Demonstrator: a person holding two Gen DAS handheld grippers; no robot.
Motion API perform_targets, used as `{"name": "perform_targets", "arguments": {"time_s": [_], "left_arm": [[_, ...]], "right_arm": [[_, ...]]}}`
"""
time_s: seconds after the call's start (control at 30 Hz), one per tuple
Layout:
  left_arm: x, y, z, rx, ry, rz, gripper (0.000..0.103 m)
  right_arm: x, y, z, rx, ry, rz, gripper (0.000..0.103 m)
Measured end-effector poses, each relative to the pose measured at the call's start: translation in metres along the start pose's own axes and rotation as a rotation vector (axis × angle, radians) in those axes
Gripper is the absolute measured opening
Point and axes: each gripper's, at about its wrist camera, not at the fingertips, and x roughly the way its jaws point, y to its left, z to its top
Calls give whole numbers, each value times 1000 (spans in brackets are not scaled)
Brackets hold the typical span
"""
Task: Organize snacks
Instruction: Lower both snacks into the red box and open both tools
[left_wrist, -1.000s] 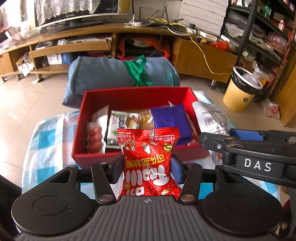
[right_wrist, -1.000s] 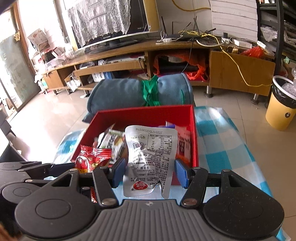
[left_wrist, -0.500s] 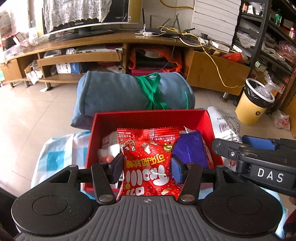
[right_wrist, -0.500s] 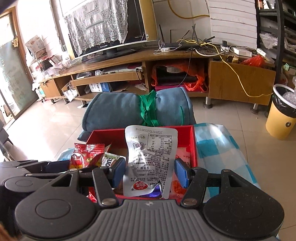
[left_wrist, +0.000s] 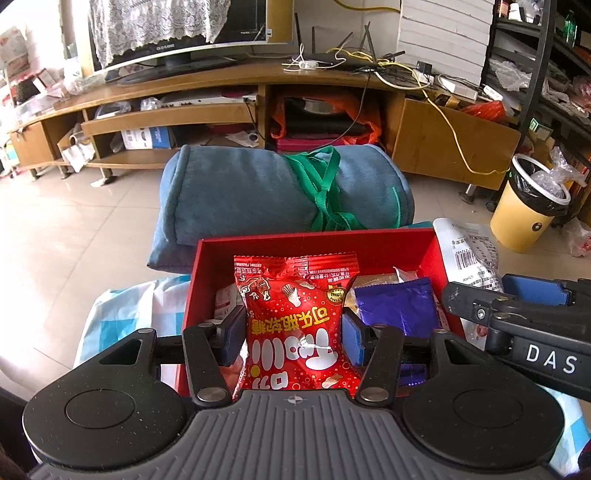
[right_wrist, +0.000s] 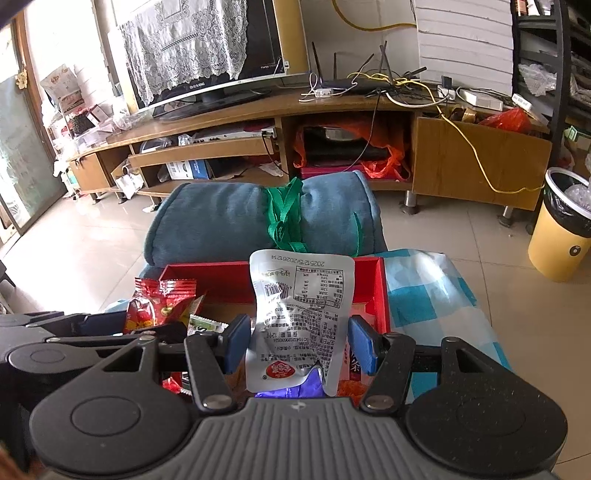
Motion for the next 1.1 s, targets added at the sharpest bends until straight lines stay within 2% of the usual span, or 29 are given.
{"name": "perform_targets", "arguments": {"time_s": [0.4, 0.7, 1.1], "left_arm": [[21, -2, 3, 3, 31, 25, 61], [41, -4, -3, 15, 86, 41, 61], [47, -6, -7, 30, 108, 68, 64]], "right_arm": [[30, -1, 0, -12, 54, -23, 53], [53, -2, -9, -22, 120, -42, 53], [65, -4, -15, -24, 162, -53, 54]]}}
